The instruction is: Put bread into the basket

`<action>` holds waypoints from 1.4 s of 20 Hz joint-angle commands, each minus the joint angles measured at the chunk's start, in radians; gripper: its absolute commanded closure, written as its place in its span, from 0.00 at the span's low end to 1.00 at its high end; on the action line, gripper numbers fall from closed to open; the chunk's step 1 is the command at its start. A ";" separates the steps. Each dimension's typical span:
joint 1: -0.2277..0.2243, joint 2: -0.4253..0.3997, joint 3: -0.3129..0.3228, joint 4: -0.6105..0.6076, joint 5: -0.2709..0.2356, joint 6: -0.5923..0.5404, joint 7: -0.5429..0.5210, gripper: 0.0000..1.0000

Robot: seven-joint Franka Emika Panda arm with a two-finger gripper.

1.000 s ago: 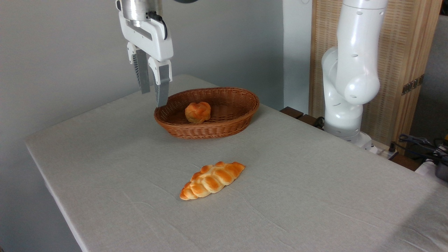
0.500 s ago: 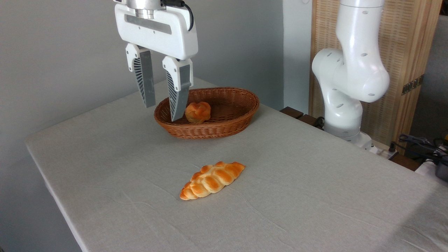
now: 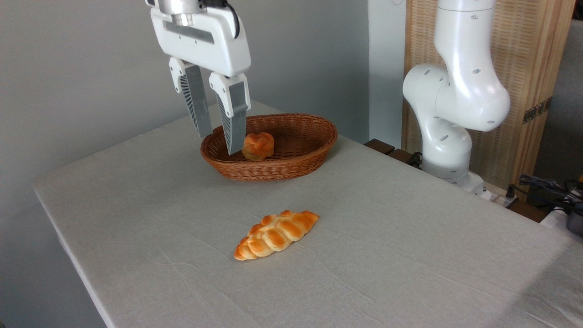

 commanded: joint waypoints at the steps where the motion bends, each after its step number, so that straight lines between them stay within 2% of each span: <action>1: 0.050 0.023 -0.036 0.041 -0.001 -0.027 -0.002 0.00; 11: 0.050 0.035 -0.025 0.042 -0.001 -0.043 -0.007 0.00; 15: 0.045 0.050 -0.022 0.088 0.006 -0.069 -0.034 0.00; 17: 0.042 0.049 0.004 0.093 0.007 -0.066 -0.021 0.00; 23: 0.007 0.044 0.024 0.093 0.010 -0.062 0.005 0.00; 25: -0.021 0.044 0.061 0.093 0.009 -0.062 0.009 0.00; 28: -0.021 0.044 0.063 0.093 0.009 -0.062 0.007 0.00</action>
